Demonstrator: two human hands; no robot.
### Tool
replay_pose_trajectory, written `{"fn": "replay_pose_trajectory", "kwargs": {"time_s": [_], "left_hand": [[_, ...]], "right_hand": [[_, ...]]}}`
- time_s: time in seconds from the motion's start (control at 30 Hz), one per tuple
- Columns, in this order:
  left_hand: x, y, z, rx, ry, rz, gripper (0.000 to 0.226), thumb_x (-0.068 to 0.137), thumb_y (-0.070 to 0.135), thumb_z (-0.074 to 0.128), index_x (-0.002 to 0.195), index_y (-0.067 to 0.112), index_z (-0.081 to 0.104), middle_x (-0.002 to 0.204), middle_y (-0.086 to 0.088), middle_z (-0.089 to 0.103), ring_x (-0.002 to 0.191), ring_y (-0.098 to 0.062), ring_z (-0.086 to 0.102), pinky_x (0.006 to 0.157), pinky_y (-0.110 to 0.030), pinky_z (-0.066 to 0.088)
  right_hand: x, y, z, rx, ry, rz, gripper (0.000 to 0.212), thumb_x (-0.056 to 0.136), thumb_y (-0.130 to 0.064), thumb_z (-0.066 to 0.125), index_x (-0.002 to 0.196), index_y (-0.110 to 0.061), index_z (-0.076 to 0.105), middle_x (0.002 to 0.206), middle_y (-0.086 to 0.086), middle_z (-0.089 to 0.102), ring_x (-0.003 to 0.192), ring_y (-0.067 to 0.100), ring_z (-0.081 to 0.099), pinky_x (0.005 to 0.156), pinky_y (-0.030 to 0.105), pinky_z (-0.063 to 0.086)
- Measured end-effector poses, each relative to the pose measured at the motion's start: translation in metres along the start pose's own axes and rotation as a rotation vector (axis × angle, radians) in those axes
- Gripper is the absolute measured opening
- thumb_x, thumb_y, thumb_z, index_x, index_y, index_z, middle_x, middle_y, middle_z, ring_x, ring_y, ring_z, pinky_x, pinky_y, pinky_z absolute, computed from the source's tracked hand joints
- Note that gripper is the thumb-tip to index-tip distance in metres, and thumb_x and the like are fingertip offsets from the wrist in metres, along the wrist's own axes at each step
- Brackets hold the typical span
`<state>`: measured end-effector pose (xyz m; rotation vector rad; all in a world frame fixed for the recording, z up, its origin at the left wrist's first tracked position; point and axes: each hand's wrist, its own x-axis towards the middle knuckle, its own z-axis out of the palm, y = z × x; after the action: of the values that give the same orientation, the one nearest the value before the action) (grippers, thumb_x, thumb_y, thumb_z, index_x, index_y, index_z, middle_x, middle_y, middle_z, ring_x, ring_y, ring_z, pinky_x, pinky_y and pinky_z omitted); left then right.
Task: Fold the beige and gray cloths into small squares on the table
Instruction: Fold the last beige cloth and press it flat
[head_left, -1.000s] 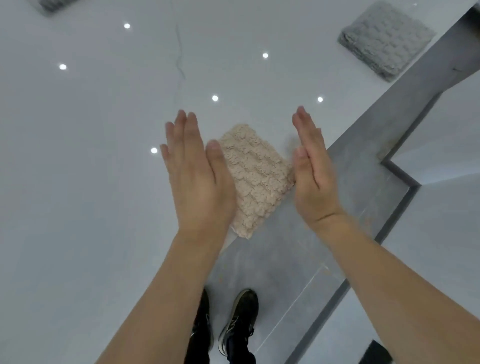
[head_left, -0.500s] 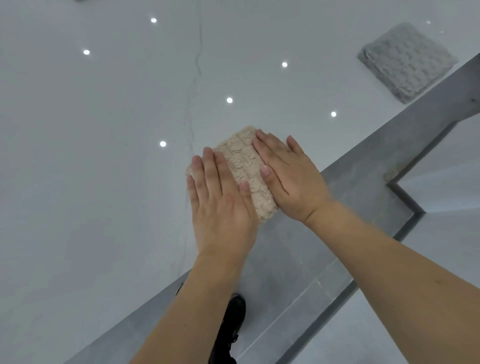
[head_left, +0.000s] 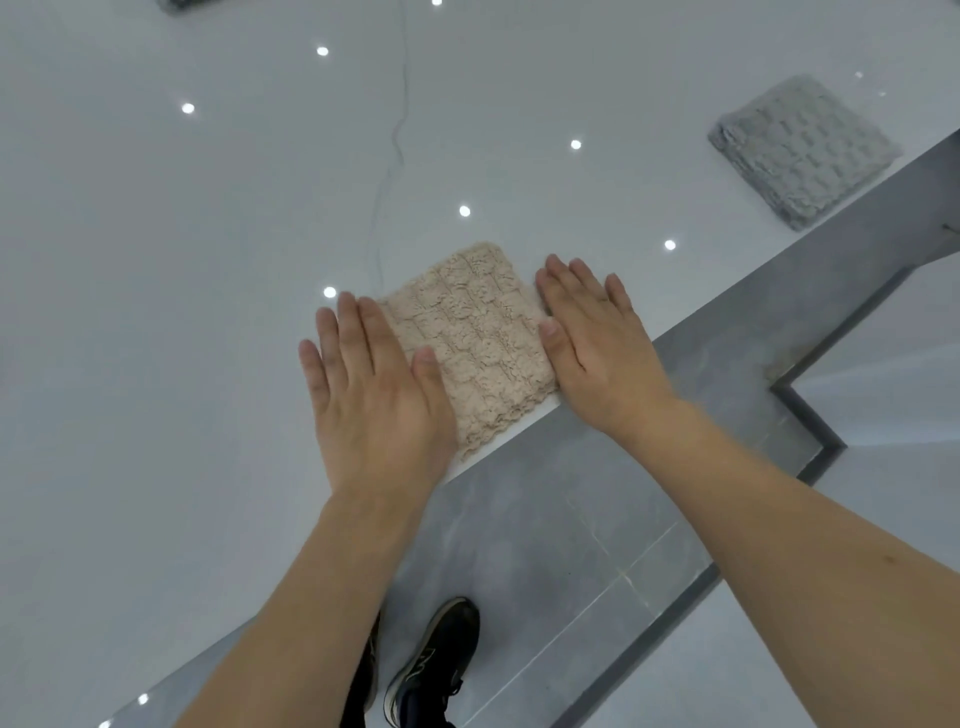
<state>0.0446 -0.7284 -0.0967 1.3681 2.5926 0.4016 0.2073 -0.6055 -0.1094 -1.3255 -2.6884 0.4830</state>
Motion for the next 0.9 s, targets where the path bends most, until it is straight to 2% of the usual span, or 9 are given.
{"fn": "replay_pose_trajectory", "kwargs": {"time_s": [0.13, 0.23, 0.37, 0.7, 0.83, 0.9], "left_hand": [[0.034, 0.043, -0.009, -0.082, 0.031, 0.242, 0.063, 0.101, 0.036, 0.017, 0.153, 0.002, 0.013, 0.162, -0.013, 0.007, 0.150, -0.026, 0.000, 0.121, -0.039, -0.005], [0.054, 0.081, -0.002, -0.051, -0.023, 0.435, 0.061, 0.102, 0.034, 0.023, 0.153, 0.002, 0.014, 0.162, -0.012, 0.008, 0.150, -0.027, 0.001, 0.121, -0.038, -0.005], [0.072, 0.110, 0.010, -0.019, -0.135, 0.589, 0.060, 0.104, 0.035, 0.022, 0.154, 0.004, 0.008, 0.163, -0.010, 0.001, 0.150, -0.024, -0.005, 0.120, -0.035, -0.008], [0.136, 0.173, 0.030, -0.165, -0.248, 0.770, 0.059, 0.105, 0.036, 0.025, 0.154, 0.004, 0.013, 0.163, -0.010, 0.009, 0.150, -0.024, 0.002, 0.122, -0.036, 0.003], [0.161, 0.213, 0.037, -0.196, -0.277, 0.854, 0.067, 0.100, 0.045, 0.014, 0.154, 0.005, 0.015, 0.162, -0.009, 0.011, 0.150, -0.023, 0.004, 0.122, -0.037, 0.003], [0.171, 0.234, 0.043, -0.218, -0.302, 0.861, 0.067, 0.100, 0.045, 0.014, 0.154, 0.005, 0.014, 0.163, -0.008, 0.011, 0.150, -0.021, 0.002, 0.122, -0.037, 0.004]], "right_hand": [[-0.011, 0.013, -0.015, 0.259, 0.151, 0.171, 0.056, 0.103, -0.035, 0.018, 0.152, -0.010, 0.020, 0.161, 0.004, 0.015, 0.148, 0.014, 0.006, 0.121, 0.032, 0.003], [-0.021, 0.024, -0.028, 0.346, 0.236, 0.241, 0.055, 0.104, -0.034, 0.022, 0.153, -0.011, 0.017, 0.161, 0.002, 0.011, 0.148, 0.010, 0.006, 0.121, 0.030, 0.007], [-0.031, 0.044, -0.035, 0.386, 0.315, 0.374, 0.054, 0.105, -0.033, 0.025, 0.153, -0.011, 0.015, 0.162, 0.001, 0.008, 0.148, 0.010, 0.004, 0.120, 0.030, 0.007], [-0.009, 0.087, -0.056, 0.454, 0.480, 0.664, 0.054, 0.104, -0.029, 0.027, 0.154, -0.015, 0.010, 0.162, -0.004, 0.007, 0.146, 0.002, 0.003, 0.114, 0.015, 0.002], [0.007, 0.118, -0.075, 0.510, 0.582, 0.760, 0.055, 0.104, -0.030, 0.026, 0.154, -0.016, 0.008, 0.162, -0.005, 0.002, 0.146, 0.002, 0.000, 0.115, 0.018, 0.001], [0.013, 0.136, -0.084, 0.531, 0.604, 0.790, 0.055, 0.105, -0.030, 0.026, 0.154, -0.016, 0.008, 0.162, -0.006, 0.002, 0.146, 0.001, 0.000, 0.112, 0.012, -0.001]]}}
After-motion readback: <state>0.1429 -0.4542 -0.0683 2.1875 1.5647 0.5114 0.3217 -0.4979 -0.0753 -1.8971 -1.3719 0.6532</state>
